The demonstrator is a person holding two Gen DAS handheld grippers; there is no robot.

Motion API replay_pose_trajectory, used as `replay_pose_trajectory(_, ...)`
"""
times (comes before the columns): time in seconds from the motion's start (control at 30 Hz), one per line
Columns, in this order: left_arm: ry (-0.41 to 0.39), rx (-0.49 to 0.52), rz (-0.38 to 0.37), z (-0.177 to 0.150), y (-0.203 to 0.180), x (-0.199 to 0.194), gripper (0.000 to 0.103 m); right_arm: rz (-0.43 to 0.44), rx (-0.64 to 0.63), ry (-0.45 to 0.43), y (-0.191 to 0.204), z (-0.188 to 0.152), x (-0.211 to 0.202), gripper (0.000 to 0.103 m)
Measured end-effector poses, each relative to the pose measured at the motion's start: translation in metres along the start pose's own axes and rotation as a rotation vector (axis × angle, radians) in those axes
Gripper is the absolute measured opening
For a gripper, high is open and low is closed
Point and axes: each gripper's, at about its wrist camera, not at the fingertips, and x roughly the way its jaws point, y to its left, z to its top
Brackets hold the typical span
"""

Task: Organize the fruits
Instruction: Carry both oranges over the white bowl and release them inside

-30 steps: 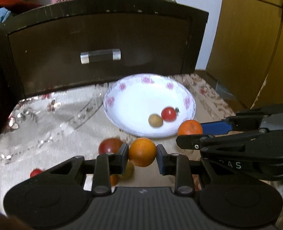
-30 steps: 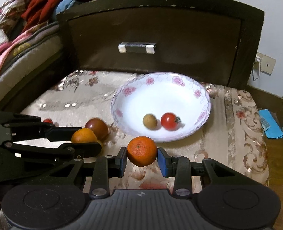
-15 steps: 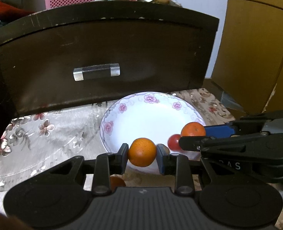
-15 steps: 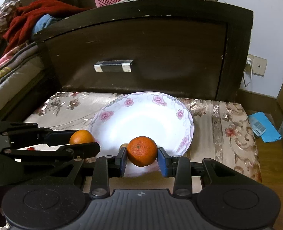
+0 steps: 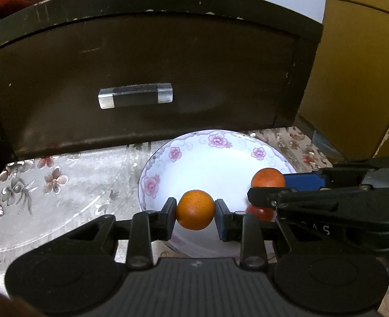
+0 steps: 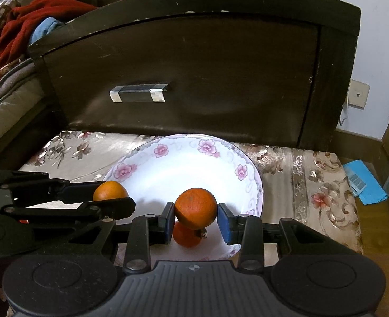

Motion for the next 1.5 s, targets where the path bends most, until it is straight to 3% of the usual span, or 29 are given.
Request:
replay_pose_trajectory(0.77, -0.007, -0.01, 0.023, 0.002, 0.005, -0.002, 0.04, -0.014, -0.007, -0.023, 0.0, 0.004, 0.006, 0.036)
replay_pose_trajectory(1.17, -0.067, 0.009, 0.035, 0.001, 0.008, -0.04, 0.04, -0.001, -0.025, -0.078, 0.015, 0.009, -0.025, 0.036)
replay_pose_trajectory(1.5, -0.081, -0.007, 0.046, -0.016, 0.024, -0.086, 0.04, 0.066, -0.073, -0.074, 0.048, -0.002, -0.053, 0.037)
